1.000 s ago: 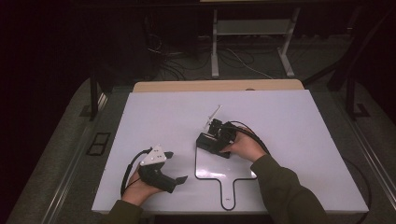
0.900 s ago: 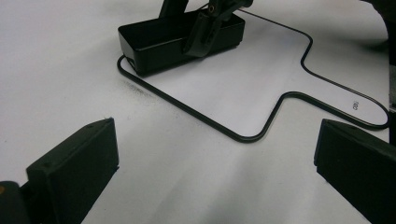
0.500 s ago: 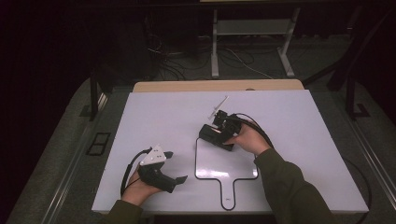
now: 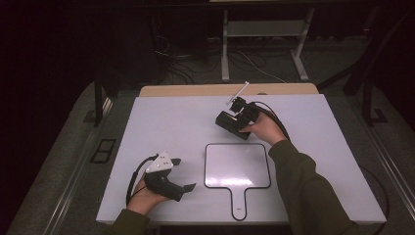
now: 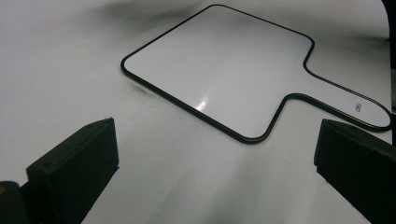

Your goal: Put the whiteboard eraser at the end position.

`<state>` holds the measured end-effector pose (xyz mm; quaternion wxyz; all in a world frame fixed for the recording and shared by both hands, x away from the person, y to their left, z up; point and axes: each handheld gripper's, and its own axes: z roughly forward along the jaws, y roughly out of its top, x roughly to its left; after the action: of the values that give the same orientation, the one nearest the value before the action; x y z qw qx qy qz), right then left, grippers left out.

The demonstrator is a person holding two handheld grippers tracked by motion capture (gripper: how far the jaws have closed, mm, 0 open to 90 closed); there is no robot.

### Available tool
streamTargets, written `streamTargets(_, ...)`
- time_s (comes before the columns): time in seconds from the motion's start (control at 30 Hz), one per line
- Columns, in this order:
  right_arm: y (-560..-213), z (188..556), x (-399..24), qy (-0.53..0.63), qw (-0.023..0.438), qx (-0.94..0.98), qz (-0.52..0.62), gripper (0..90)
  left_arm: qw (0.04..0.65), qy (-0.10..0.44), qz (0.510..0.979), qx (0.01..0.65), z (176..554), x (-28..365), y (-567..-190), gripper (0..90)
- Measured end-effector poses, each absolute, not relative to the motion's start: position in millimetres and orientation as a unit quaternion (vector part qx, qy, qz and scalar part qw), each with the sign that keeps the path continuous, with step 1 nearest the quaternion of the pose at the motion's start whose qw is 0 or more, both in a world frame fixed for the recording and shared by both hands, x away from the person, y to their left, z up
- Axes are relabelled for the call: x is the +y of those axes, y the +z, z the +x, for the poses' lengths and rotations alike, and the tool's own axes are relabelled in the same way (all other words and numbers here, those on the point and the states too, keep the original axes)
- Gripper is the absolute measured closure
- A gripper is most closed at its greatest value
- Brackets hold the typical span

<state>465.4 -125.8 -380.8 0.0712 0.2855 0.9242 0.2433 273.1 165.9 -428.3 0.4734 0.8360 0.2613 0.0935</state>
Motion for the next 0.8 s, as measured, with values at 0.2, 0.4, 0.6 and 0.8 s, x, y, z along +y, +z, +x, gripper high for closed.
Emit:
streamTargets(0.2,-386.9,483.2,-130.7,0.244,0.066,0.92,0.3,38.4,0.47,0.092,0.838,0.261,274.5,165.5,-429.7,0.0)
streamTargets(0.4,-401.8,498.8,-131.6,0.239,0.068,0.916,0.316,38.4,0.469,0.089,0.84,0.258,274.5,164.1,-430.5,0.0)
streamTargets(0.6,-416.4,510.3,-130.2,0.225,0.071,0.914,0.329,38.4,0.47,0.089,0.84,0.256,274.6,163.5,-431.0,0.0)
streamTargets(0.8,-424.2,513.1,-129.4,0.221,0.076,0.913,0.336,38.3,0.467,0.088,0.843,0.254,275.7,163.7,-432.0,0.0)
